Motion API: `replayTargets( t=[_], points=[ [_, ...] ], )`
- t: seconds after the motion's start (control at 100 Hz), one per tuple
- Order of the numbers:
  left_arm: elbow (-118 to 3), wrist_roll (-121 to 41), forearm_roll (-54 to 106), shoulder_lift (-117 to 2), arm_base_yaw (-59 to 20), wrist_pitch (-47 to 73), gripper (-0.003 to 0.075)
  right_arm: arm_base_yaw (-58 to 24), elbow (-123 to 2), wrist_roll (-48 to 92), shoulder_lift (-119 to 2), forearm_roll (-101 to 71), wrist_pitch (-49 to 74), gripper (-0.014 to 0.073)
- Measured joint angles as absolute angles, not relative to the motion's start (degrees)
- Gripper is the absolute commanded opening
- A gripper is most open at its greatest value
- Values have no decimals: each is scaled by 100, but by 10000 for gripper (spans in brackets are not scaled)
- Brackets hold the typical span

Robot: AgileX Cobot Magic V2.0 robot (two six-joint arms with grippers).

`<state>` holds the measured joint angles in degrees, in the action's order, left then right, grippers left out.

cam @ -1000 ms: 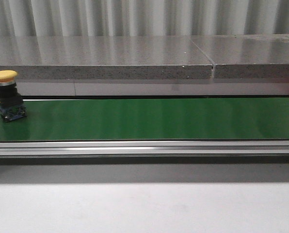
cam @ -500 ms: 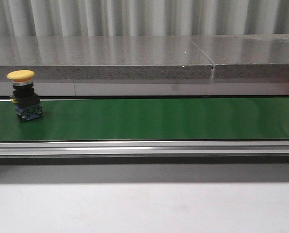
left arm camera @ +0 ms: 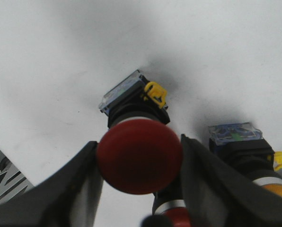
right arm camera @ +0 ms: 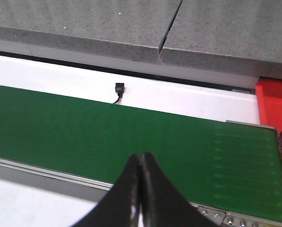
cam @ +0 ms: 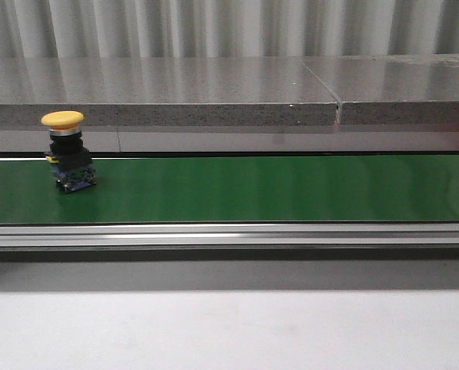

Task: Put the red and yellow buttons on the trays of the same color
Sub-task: 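Grasp a red push button on the table with the left gripper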

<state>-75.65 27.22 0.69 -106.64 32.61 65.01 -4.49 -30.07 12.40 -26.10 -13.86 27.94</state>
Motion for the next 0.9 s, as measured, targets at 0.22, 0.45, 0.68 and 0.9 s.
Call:
replayTargets(
  t=[0.22,0.45,0.68,0.9],
  points=[
    [-7565,2607,69,-10664,3261,6482,186,-449,-3007,1240,-2610,-1386,2794,-66],
    [-7799,2405,0,-10241,3261,6463,186,-449,-3007,1240,-2610,-1386,2794,-66],
    [-8350,1678,0,-9610,3261,6604,186,-449,-3007,1240,-2610,-1386,2794,-66],
    [-8436,1031,358,-9038,3051,6774,186,-449,-3007,1240,-2610,-1386,2794,-66]
  ],
)
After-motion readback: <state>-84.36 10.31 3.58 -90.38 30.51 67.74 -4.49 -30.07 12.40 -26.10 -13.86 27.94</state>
